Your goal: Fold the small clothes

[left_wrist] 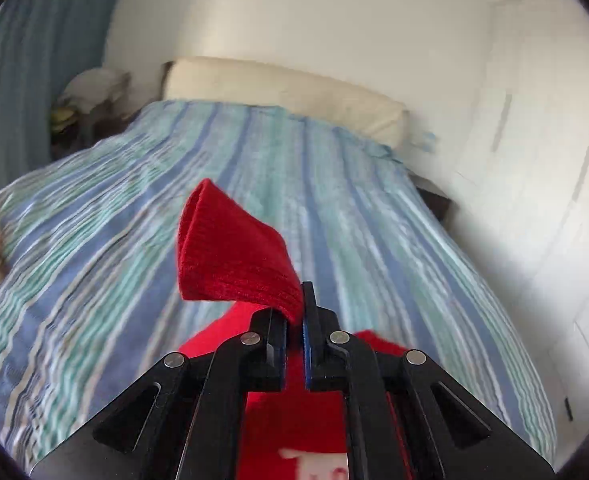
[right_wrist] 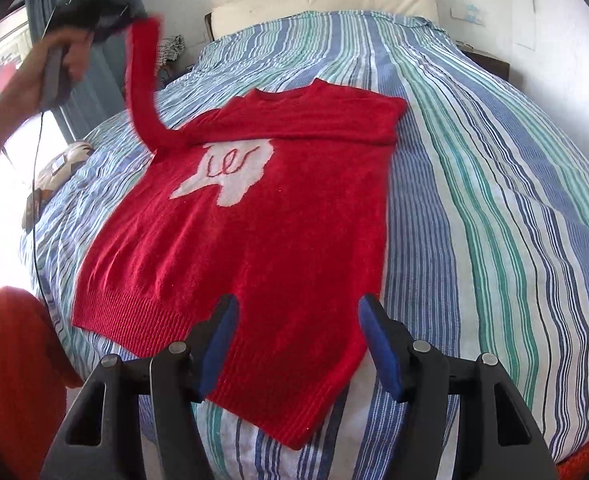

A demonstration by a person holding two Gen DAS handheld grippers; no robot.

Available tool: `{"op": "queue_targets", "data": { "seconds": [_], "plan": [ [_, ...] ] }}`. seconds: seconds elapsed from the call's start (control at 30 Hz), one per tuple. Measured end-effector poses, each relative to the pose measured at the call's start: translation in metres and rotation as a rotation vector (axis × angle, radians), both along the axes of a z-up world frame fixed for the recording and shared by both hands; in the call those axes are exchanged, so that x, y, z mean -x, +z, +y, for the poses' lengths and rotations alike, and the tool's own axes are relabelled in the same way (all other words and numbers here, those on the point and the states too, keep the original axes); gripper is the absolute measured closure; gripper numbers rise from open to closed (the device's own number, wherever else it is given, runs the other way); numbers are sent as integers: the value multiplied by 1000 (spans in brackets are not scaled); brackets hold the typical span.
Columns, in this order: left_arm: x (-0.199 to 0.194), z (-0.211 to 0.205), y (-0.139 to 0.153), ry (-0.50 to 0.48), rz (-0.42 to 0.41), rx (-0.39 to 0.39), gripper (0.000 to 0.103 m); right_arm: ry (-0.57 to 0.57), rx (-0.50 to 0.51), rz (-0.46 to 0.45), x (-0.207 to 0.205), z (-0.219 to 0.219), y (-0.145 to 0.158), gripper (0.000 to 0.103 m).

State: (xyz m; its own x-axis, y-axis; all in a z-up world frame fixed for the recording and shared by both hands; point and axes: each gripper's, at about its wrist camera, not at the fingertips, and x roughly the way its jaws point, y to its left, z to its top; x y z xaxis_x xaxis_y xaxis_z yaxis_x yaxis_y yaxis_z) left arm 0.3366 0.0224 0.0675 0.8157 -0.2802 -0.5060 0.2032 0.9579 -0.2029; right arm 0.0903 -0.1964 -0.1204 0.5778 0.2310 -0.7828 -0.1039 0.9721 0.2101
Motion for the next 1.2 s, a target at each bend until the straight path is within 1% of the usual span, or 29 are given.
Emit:
{"op": "queue_targets", "data": {
  "seconds": [0.03,0.07,0.1,0.13,0.17,0.23,0.27,0.3,0.33,0.4,0.47,0.5,0.57,0.6,0.67,0.73,0.77,0.8,0.83,0.87,0.9,0.93,0.97,1.03,1.07,1.1,1.13,1.17,1.2],
  "plan": [
    [1,-30,0,-48,9,-22,93,-9,-7,1,0,-2,1,41],
    [1,-62,-5,-106,41,-45,75,-16,-15,2,0,-5,1,41],
    [2,-95,-19,-165,97,-66,35,-23,-22,2,1,-7,2,41],
    [6,-114,-33,-201,144,-79,19,-28,-24,-1,1,-9,3,41],
    [15,-129,-52,-233,182,-84,9,-33,-27,-4,1,-11,4,41],
    [38,-141,-90,-298,259,-89,12,-42,-39,-9,3,-16,6,41],
    [50,-136,-110,-320,306,-96,17,-48,-48,-13,4,-19,7,41],
    [61,-123,-126,-326,345,-103,20,-52,-56,-15,5,-22,7,41],
    [69,-104,-139,-322,370,-104,21,-57,-65,-14,6,-25,7,41],
    [80,-56,-150,-281,391,-115,21,-69,-86,-5,5,-31,5,41],
    [79,2,-161,-204,402,-160,21,-83,-109,4,3,-36,2,41],
    [75,32,-168,-151,412,-197,21,-90,-122,10,1,-38,0,41],
    [68,67,-176,-103,440,-240,21,-99,-136,21,-3,-40,-3,41],
    [64,76,-180,-101,452,-254,21,-102,-137,28,-6,-41,-6,41],
    [59,73,-188,-149,453,-290,20,-108,-131,40,-9,-40,-10,41],
    [51,53,-197,-198,413,-371,20,-111,-120,48,-9,-38,-12,41],
    [44,40,-203,-188,388,-416,20,-111,-113,48,-9,-37,-13,41],
    [35,32,-208,-138,353,-475,23,-111,-106,49,-8,-36,-12,41],
    [26,31,-212,-83,325,-509,32,-110,-100,49,-7,-35,-12,41],
    [17,35,-215,-35,316,-503,74,-110,-92,49,-7,-34,-12,41],
    [8,52,-220,-4,347,-432,91,-110,-87,48,-6,-33,-11,41],
    [4,73,-222,38,383,-296,92,-107,-83,48,-7,-32,-11,41],
    [6,92,-223,95,388,-227,92,-102,-78,46,-6,-31,-11,41],
    [9,114,-227,125,397,-186,87,-90,-71,44,-7,-30,-11,41],
    [11,120,-229,119,412,-159,79,-85,-72,48,-8,-29,-13,41],
    [12,123,-230,107,426,-143,73,-79,-78,55,-10,-29,-15,41],
    [16,122,-227,80,430,-155,72,-76,-82,62,-12,-29,-17,41],
    [16,121,-224,55,436,-179,60,-75,-85,67,-13,-29,-18,41],
    [21,119,-218,27,447,-206,42,-74,-90,70,-14,-30,-19,41]
  ]
}}
